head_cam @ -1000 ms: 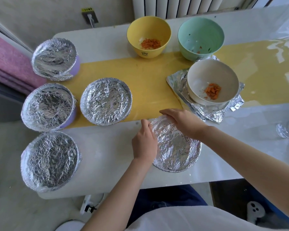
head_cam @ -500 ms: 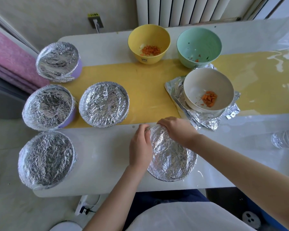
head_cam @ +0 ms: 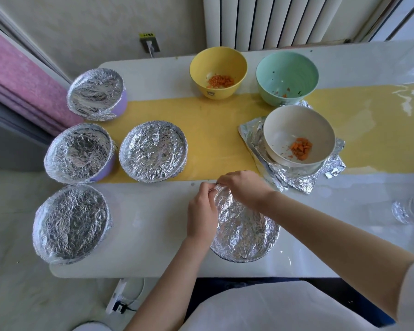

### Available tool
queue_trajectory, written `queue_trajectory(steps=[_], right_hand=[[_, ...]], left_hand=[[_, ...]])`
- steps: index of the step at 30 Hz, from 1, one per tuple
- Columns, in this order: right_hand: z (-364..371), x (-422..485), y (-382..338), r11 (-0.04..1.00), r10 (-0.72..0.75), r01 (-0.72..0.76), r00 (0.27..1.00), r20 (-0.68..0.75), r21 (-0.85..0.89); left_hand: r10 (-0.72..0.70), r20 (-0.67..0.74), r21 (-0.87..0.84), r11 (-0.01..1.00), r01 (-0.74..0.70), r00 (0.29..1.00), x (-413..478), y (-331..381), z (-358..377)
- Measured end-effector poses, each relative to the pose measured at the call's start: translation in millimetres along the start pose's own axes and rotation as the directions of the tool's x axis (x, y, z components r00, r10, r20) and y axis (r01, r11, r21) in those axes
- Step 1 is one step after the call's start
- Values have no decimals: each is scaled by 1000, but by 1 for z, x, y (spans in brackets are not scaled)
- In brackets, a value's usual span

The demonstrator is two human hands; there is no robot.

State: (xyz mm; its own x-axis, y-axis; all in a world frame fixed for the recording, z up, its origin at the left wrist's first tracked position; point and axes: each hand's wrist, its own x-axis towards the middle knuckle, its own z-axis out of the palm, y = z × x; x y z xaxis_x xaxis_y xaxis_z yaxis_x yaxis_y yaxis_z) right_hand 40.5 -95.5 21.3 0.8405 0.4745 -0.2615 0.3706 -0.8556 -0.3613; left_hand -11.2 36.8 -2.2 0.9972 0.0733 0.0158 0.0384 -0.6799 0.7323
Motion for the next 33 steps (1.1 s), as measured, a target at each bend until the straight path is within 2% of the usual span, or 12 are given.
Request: queue_trajectory(steps=[3,5,9,14,18,22,26,29,33], right_hand=[[6,5,8,1000,-23,23,1000,21,14],[7,5,11,996,-32,30,999,22,83],[1,-6,15,971,9,10,997,-80,240],[8,-16,25,961,70,-26,986,-152,277],[9,-13,26,972,25,14,986,-163,235],[2,-12,20,993,-3,10,998,-63,114],[0,-12,5,987,-135,141,988,-72,84],[4,-8,-1,995,-98,99,995,-8,30],[7,-4,-1,997,-68,68,998,-5,22]], left_hand=[[-32,-31,-13,999,32,999,0,4,0],[-38,-41,-15,999,38,998,0,5,0],[-26,-45,-12,1000,25,999,-2,5,-1],[-7,-56,1,1000,7,998,-5,3,1],[-11,-55,6,1000,11,998,-8,5,2],[-75,-39,-8,997,75,996,-15,5,-2],[-118,22,-10,993,118,993,-21,5,-4],[-93,64,10,996,92,994,-17,4,-4],[-97,59,30,995,95,994,-12,6,-2]])
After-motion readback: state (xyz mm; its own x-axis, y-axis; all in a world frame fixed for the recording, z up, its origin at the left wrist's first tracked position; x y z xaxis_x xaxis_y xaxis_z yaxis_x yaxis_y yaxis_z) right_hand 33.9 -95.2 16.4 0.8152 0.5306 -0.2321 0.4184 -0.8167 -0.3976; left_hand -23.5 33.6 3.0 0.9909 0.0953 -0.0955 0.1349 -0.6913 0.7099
